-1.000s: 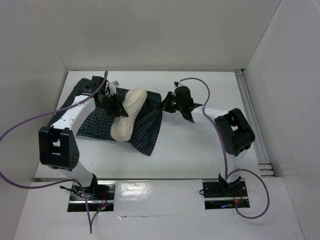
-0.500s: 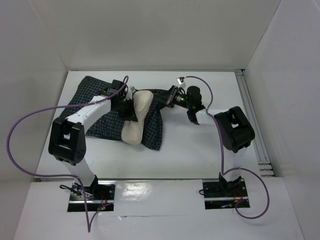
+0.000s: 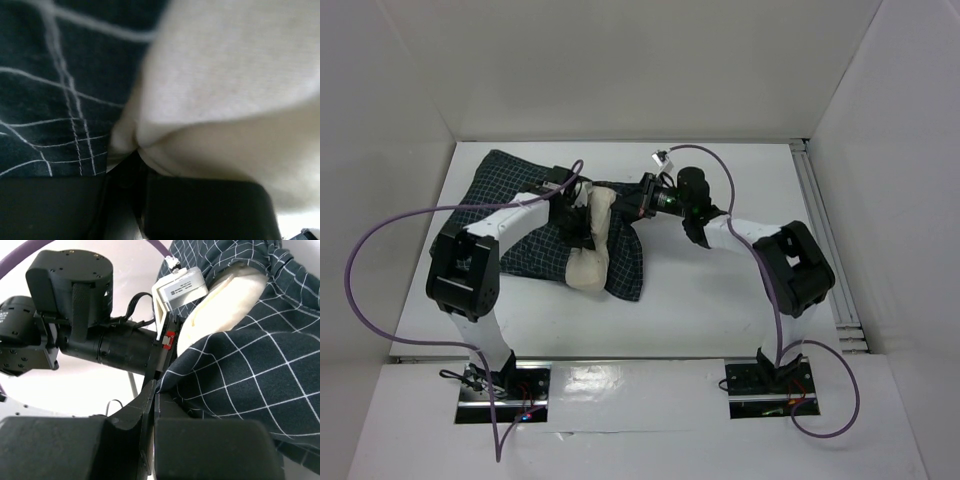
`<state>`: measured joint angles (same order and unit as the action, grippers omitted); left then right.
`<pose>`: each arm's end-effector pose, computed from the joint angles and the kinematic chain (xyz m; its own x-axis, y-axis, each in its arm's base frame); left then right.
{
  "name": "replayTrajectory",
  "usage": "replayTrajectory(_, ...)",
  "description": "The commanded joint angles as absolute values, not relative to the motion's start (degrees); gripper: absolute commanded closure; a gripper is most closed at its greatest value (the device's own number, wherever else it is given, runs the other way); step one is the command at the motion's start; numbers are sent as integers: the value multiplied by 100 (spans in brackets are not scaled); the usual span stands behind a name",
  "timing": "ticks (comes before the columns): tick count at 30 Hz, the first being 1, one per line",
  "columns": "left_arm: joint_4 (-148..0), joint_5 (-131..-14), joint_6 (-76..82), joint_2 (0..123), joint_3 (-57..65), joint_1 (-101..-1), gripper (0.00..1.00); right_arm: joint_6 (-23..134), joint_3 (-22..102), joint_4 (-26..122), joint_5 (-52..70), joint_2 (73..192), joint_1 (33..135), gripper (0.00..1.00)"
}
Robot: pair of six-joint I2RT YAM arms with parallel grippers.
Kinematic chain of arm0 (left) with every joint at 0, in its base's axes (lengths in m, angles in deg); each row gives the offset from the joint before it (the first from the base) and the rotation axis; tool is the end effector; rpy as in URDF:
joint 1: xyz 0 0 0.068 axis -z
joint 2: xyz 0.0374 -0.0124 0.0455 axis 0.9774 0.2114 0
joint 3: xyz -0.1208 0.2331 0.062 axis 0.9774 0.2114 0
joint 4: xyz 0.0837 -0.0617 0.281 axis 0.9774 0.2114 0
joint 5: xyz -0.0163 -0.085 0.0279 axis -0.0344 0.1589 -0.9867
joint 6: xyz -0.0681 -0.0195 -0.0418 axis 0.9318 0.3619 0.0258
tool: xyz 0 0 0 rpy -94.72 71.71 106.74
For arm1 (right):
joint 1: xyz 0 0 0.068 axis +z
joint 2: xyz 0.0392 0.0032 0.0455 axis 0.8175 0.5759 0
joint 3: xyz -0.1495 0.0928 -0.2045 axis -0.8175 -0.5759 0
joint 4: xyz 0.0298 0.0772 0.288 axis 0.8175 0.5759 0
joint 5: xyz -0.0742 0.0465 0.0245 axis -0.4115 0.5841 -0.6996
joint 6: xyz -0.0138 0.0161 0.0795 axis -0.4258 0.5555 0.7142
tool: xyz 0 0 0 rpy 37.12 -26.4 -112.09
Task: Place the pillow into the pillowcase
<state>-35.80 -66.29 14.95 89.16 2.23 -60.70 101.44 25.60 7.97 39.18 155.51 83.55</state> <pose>0.3943 -0.1401 0.1531 -0.9482 -0.1193 -0.2945 0.0017 0.9249 -0.3802 0.3855 0.2610 0.2093 -0.7583 0.3019 -0.5778 -0.5140 0.2682 0.8148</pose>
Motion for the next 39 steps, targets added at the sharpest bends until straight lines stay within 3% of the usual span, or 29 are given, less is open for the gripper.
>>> replayTrajectory(1, -2960, -7391, 1193, 9400, 737, -6084, 100, 10006, 3524, -554, 3906, 14391, 8244, 100)
replayTrajectory(7, -2960, -7444, 1193, 9505, 789, -6084, 100, 10006, 4087, -563, 3958, 14627, 8086, 100)
replayTrajectory(14, -2960, -7171, 1193, 9321, 904, -5917, 100, 9786, 5835, 148, 4142, 15920, 8086, 100)
replayTrajectory(20, -3013, -7224, 1271, 9321, 904, -5793, 100, 9821, 6628, 465, 4722, 16728, 8165, 100)
replayTrajectory(26, -3091, -7303, 1701, 9137, 614, -5986, 100, 9927, 4478, -263, 4600, 15491, 8279, 100)
replayTrajectory(30, -3092, -7251, 1887, 9084, 194, -6109, 100, 9357, 3090, 261, 4662, 14603, 8332, 100)
replayTrajectory(34, -3092, -7058, 2115, 9031, -264, -6110, 100, 8294, 2682, 1833, 4284, 14144, 8551, 100)
replayTrajectory(39, -3198, -6706, 2387, 9031, -642, -6110, 100, 7818, 2953, 2890, 3522, 14846, 8780, 100)
